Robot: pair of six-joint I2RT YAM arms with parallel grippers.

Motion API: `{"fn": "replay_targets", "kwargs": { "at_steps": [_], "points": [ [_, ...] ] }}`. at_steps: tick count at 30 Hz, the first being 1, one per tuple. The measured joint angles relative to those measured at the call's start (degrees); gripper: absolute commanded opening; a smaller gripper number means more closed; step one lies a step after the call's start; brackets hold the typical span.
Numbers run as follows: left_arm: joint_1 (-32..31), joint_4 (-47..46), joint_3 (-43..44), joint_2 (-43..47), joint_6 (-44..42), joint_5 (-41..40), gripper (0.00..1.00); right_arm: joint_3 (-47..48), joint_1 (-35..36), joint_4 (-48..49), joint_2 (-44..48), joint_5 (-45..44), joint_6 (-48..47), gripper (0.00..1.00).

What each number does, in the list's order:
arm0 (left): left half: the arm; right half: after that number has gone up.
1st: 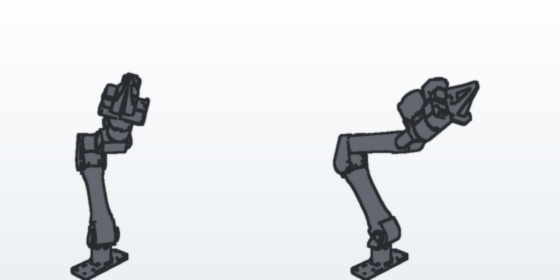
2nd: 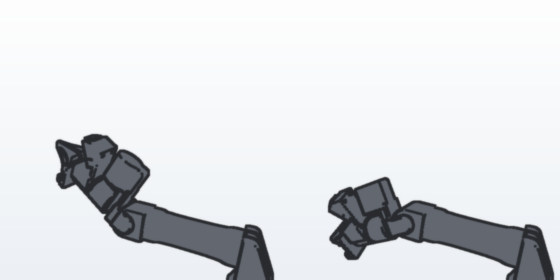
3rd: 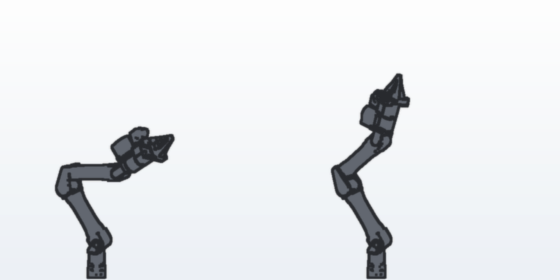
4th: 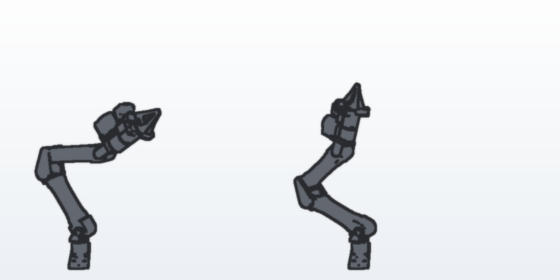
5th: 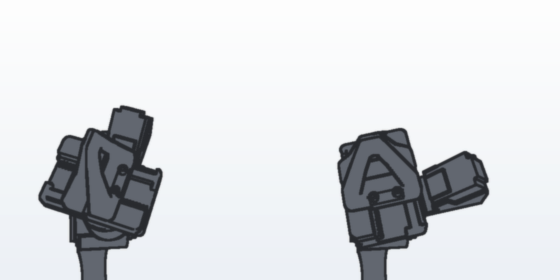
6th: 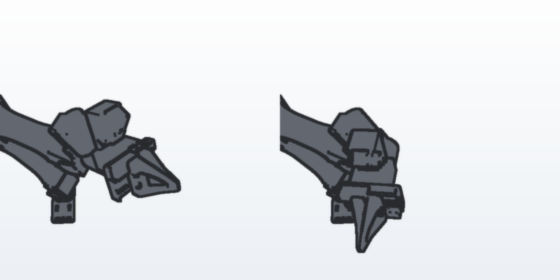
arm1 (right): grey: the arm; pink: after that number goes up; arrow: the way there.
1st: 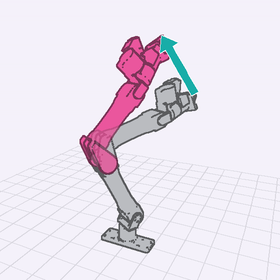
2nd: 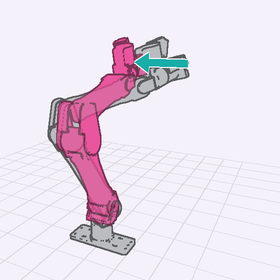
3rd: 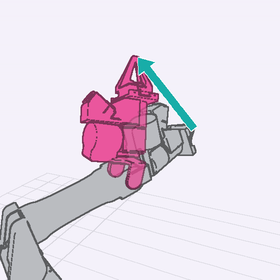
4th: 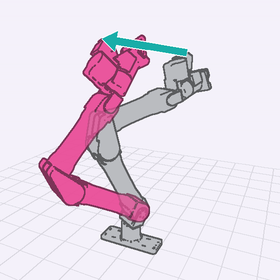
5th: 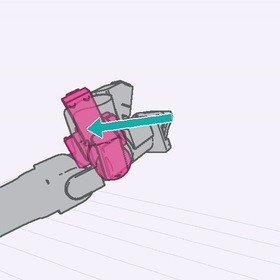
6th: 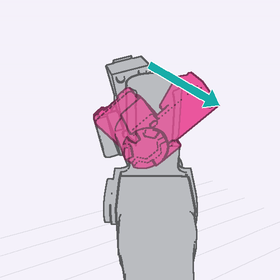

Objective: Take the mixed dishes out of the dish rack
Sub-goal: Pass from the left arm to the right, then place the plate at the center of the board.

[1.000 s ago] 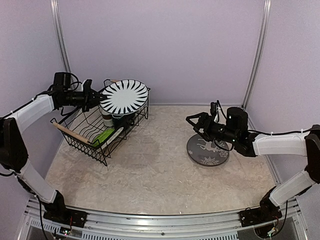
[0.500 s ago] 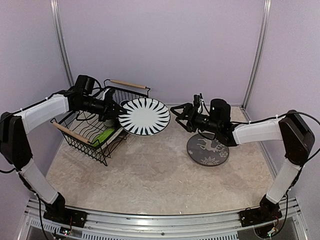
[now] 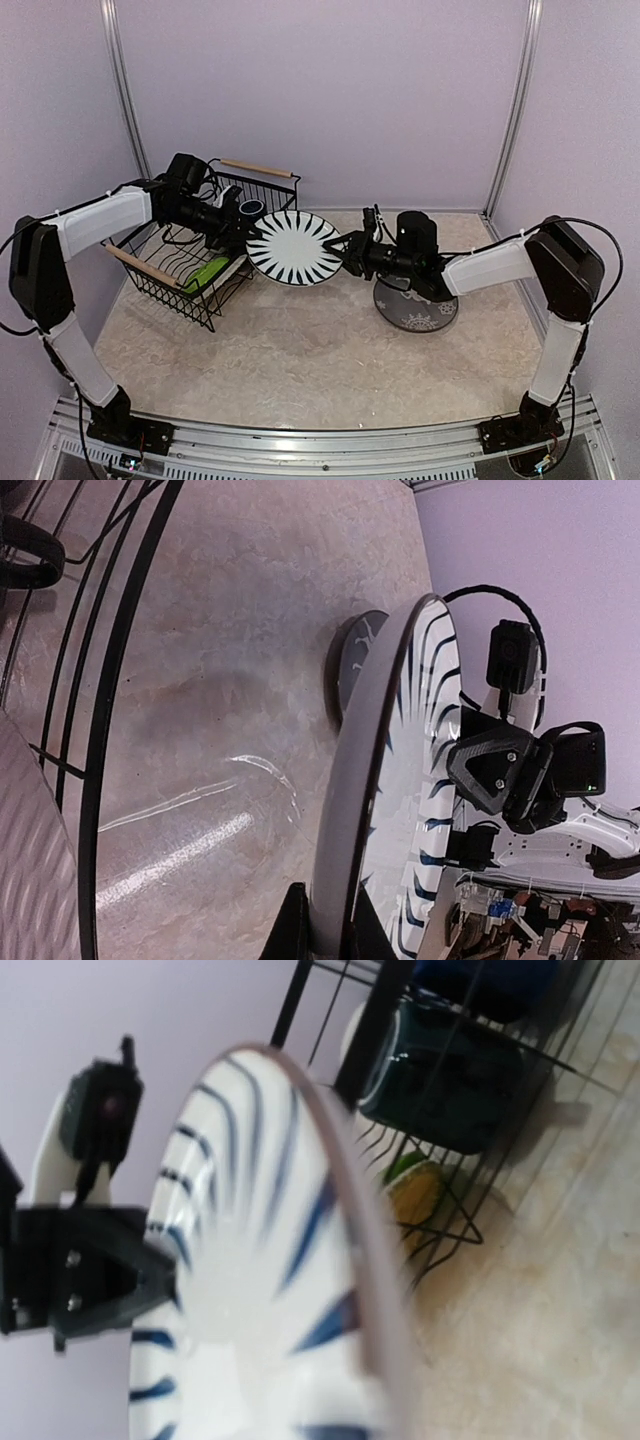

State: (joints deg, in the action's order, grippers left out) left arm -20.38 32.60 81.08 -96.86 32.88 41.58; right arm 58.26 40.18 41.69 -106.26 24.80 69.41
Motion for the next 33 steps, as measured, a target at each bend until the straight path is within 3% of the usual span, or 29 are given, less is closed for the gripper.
{"fn": "replay_targets", "kwargs": {
  "at_steps": [6, 7, 20, 33],
  "points": [
    [-0.72, 0.57, 1.05, -0.44, -1.09, -0.52, 0.0, -1.92, -0.24, 1.97, -0.26, 0.28, 2.43, 0.04],
    [-0.83, 0.59, 1.05, -0.44, -1.68, -0.59, 0.05, -2.19, -0.35, 2.32, -0.26, 0.26, 3.41, 0.0],
    [-2.45, 1.92, 1.68, -0.37, -3.02, -0.85, 0.72, -5.75, -1.36, 6.73, -0.22, 1.81, 3.26, 0.0],
    [-1.2, 2.14, 2.01, 3.82, -4.7, -2.43, 0.99, -20.87, -9.55, 3.45, 7.48, 0.11, 1.88, 0.0]
  ]
}}
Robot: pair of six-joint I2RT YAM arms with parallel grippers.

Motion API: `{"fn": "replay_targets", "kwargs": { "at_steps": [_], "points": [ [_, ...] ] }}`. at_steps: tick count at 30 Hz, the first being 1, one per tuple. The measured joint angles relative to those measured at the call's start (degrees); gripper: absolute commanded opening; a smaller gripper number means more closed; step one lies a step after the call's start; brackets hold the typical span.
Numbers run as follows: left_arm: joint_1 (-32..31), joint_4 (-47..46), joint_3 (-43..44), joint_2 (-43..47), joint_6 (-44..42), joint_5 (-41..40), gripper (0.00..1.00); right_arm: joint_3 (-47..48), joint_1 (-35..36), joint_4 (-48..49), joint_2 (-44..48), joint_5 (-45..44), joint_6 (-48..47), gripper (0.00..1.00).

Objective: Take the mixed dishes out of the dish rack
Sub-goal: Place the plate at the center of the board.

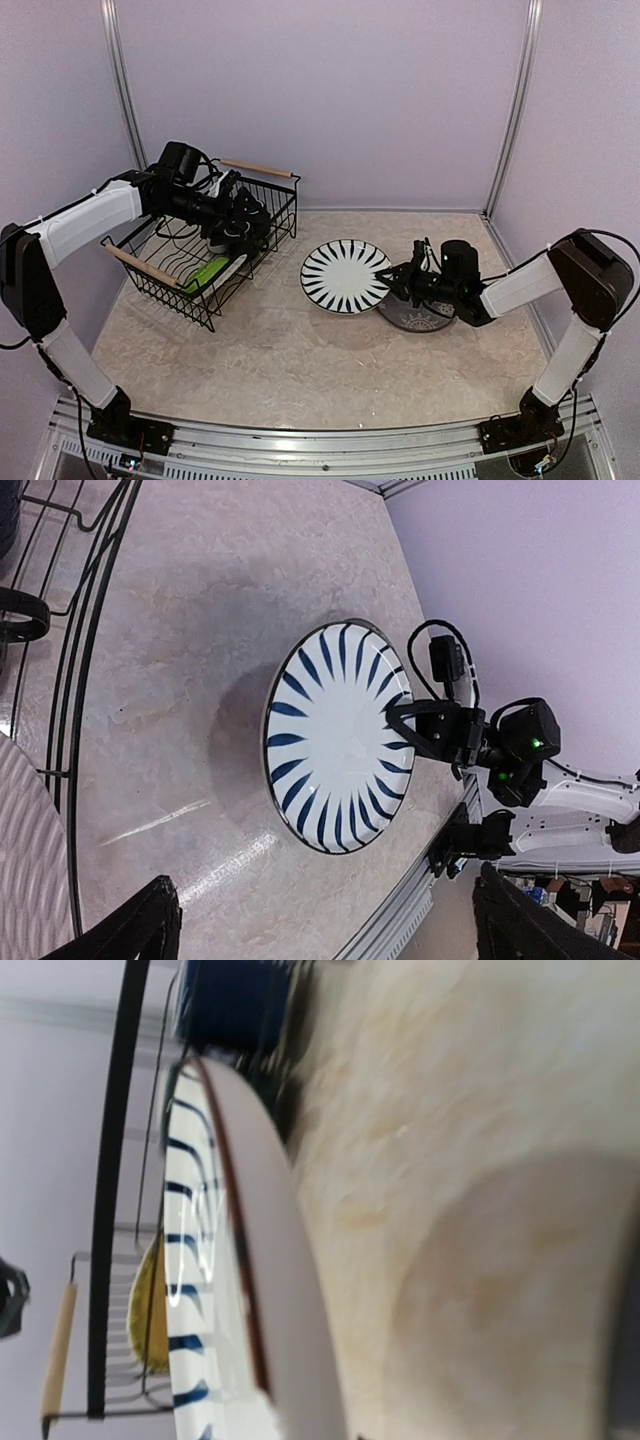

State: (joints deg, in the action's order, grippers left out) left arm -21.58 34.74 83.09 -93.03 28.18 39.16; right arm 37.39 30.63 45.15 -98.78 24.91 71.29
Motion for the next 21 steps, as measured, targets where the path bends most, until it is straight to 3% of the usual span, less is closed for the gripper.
{"fn": "replay_targets", "kwargs": {
  "at_steps": [13, 21],
  "points": [
    [0.74, 0.0, 0.0, 1.49, -0.39, -1.03, 0.98, -11.39, -13.79, -13.73, 18.29, -4.33, -6.45, 0.0],
    [1.29, -0.37, 0.0, 1.49, -0.22, -0.26, 0.97, -13.16, -20.92, -18.71, 19.74, -3.63, -8.72, 0.0]
  ]
}}
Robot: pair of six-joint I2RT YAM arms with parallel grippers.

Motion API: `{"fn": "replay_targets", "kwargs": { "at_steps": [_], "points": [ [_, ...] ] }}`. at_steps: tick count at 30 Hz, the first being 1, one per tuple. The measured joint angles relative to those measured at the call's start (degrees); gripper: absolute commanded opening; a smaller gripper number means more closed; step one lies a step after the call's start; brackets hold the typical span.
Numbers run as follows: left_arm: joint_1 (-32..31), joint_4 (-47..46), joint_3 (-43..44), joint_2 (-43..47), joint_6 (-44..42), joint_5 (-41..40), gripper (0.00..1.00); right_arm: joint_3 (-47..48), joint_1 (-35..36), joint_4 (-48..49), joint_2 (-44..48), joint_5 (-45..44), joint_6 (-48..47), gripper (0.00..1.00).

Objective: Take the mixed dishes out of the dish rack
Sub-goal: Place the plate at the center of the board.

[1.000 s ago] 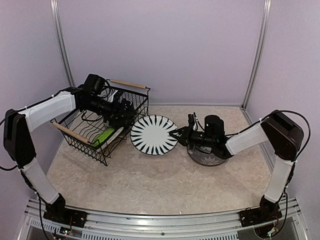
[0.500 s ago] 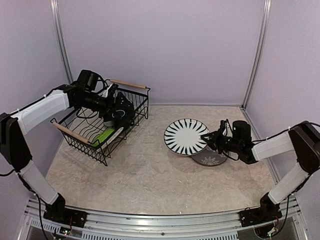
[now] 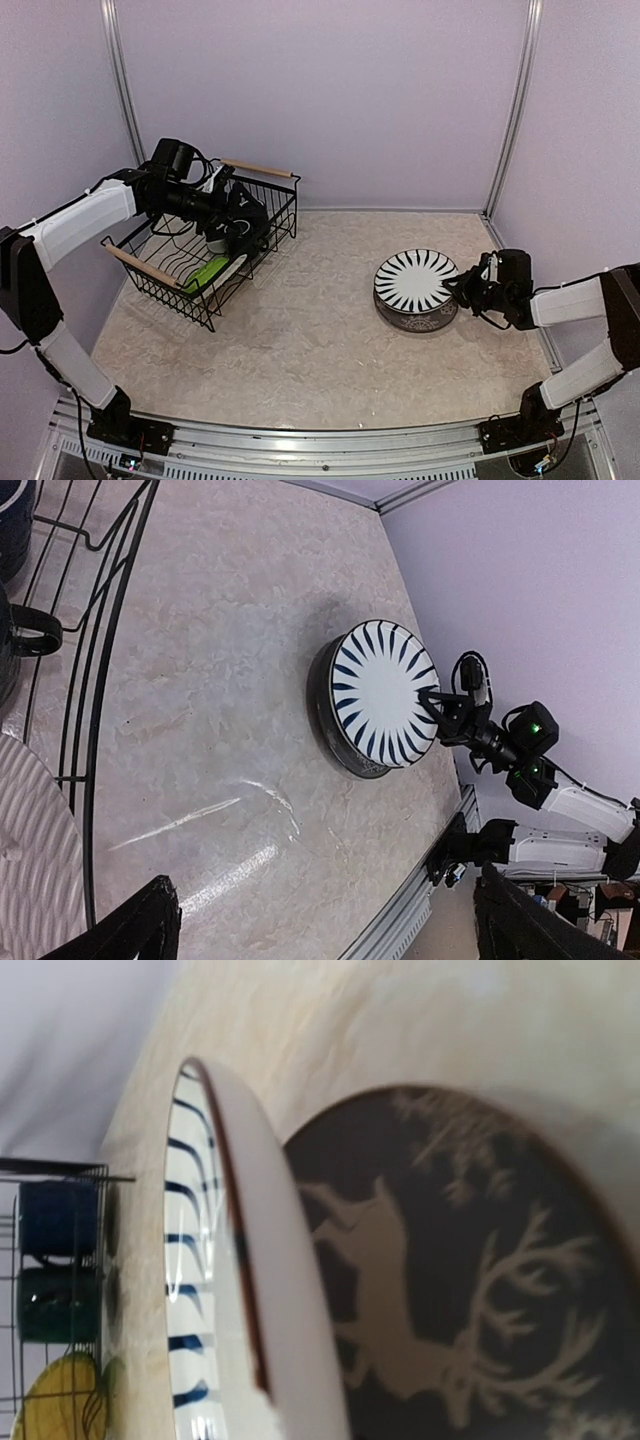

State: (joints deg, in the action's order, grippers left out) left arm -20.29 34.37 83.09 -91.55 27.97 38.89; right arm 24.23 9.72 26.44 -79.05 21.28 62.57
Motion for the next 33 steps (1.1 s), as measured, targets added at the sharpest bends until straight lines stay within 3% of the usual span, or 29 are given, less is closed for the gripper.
{"fn": "replay_targets", "kwargs": {
  "at_steps": [13, 33],
  "points": [
    [0.02, -0.13, 0.0, -0.11, 0.09, 1.03, 0.96, 0.48, -2.36, 3.34, -6.49, 3.89, -0.5, 0.0],
    [1.55, -0.46, 0.0, -0.55, 0.48, 1.88, 0.96, 1.73, -2.38, -6.01, -4.87, 2.08, -8.57, 0.55]
  ]
}}
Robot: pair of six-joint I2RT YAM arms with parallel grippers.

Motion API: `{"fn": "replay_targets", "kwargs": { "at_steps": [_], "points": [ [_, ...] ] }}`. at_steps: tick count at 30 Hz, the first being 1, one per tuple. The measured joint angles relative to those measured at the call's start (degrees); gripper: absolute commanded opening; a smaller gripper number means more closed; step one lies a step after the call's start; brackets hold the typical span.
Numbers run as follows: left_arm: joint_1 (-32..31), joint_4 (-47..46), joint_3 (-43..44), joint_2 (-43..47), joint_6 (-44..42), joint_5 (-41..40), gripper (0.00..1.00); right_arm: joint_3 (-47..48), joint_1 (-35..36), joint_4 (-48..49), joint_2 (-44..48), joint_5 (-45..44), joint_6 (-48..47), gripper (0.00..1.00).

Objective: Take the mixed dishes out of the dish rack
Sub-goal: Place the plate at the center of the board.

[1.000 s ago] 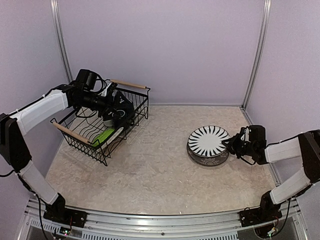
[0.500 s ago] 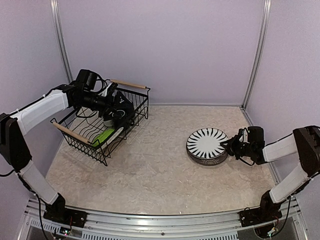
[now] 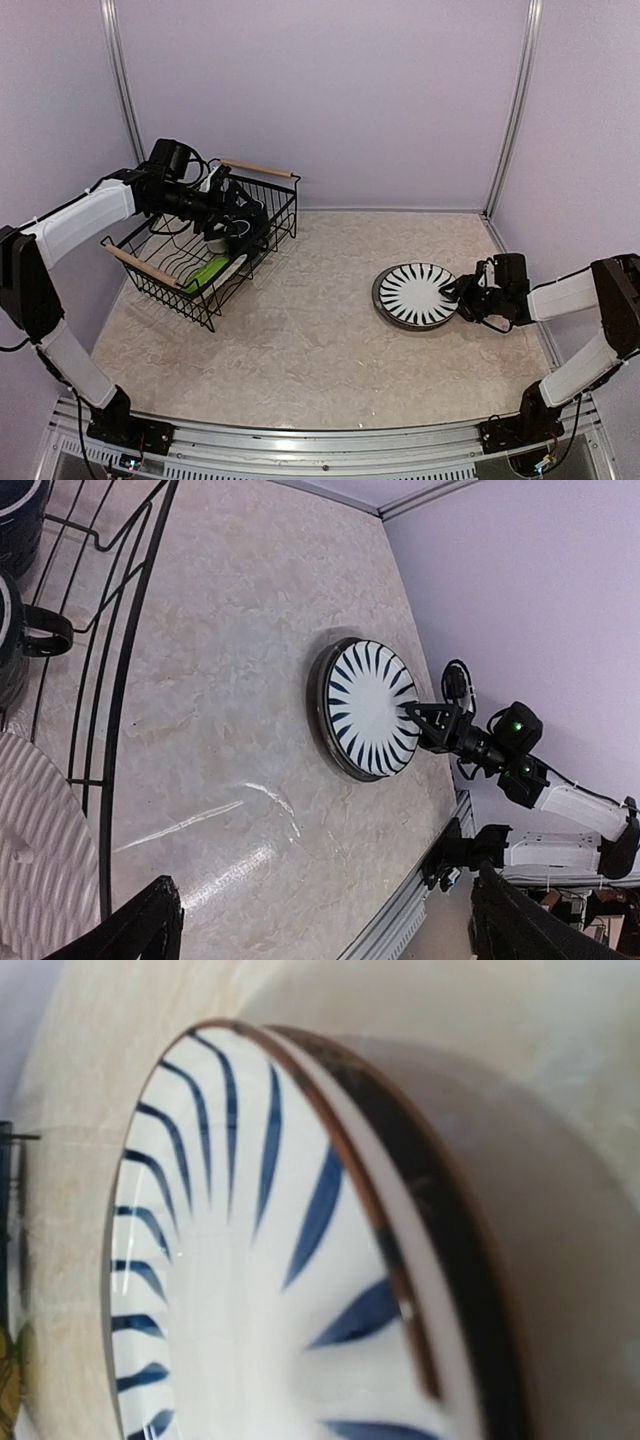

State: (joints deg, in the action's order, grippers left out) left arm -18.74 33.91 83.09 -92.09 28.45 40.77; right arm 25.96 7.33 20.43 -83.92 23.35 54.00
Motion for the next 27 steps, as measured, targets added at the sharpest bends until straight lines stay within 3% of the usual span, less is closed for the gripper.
{"fn": "replay_targets", "kwargs": {
  "at_steps": [10, 19, 27],
  "points": [
    [0.46, 4.44, 2.75, 0.0, -2.86, -9.79, 0.97, 4.28, 0.48, -10.43, 3.48, -4.98, -5.84, 0.74],
    [0.68, 10.86, 6.84, -0.48, -6.69, -22.23, 0.98, 8.57, 3.21, -17.77, 2.73, -9.25, -9.86, 0.8],
    [0.83, 13.68, 7.43, -0.87, -8.46, -27.96, 0.98, 15.56, 8.13, -25.51, -0.92, -16.7, -13.68, 0.87]
  ]
}}
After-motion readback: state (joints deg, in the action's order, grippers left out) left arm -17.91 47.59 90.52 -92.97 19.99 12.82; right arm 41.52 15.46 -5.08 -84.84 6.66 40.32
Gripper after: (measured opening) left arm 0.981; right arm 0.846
